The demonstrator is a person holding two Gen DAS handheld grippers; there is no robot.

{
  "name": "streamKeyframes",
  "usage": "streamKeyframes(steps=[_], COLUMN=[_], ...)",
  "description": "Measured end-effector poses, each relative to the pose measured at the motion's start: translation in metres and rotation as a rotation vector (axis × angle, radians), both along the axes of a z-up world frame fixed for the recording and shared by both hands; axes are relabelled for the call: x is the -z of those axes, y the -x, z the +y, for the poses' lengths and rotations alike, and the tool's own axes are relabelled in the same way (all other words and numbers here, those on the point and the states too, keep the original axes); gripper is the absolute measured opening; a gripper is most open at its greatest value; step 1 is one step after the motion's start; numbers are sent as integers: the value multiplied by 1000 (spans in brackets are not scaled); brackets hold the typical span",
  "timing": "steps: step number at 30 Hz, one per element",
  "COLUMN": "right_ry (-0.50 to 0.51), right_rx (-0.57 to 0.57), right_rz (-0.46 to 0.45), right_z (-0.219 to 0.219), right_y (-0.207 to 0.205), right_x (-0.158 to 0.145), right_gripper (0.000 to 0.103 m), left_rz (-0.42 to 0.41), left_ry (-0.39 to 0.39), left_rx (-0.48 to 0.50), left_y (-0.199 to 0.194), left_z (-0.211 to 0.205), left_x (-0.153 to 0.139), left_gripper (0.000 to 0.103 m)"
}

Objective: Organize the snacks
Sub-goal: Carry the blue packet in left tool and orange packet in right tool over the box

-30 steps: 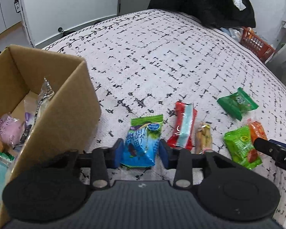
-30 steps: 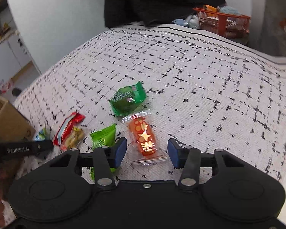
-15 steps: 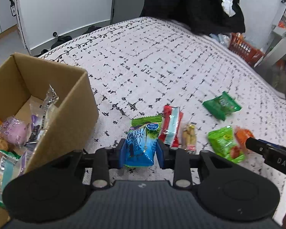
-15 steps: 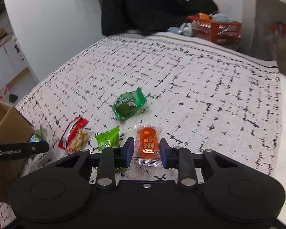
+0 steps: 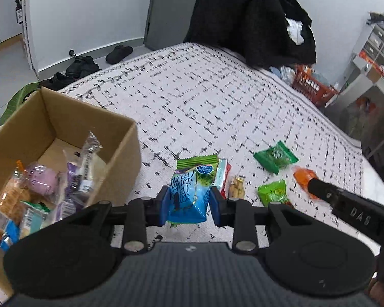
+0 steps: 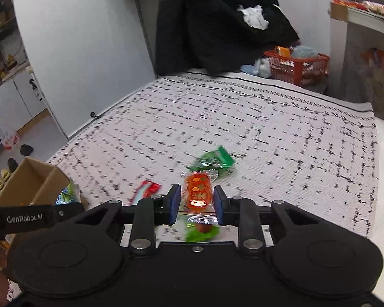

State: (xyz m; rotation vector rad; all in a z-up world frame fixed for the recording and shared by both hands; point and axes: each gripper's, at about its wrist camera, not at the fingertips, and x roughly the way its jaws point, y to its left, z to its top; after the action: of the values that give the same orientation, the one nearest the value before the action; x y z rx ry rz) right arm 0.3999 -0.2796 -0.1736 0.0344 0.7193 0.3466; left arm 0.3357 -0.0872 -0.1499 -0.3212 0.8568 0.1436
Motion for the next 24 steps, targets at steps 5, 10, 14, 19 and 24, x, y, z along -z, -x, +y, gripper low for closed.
streamKeyframes(steps=[5,10,14,19,24], right_ry=[-15,-23,-30,-35,-60], right_rx=[-30,-60,-79,-104,-126], right_rz=[-21,-52,-66,-88,-88], right_z=[20,45,61,83,107], right_y=[9,16,21,29,39], right_x=[-12,-23,-31,-41,-46], right_gripper=[27,27,27,27,27], left_rz=[-25,-44,-59,-71,-75], left_ry=[1,1,5,11,12], left_rx=[-25,-51,-79,-111,-145], left_y=[9,19,27,36,44], left_z=[17,35,52,73,95], left_x=[-14,-25,-34,-41,-46], left_gripper=[32,32,32,32,32])
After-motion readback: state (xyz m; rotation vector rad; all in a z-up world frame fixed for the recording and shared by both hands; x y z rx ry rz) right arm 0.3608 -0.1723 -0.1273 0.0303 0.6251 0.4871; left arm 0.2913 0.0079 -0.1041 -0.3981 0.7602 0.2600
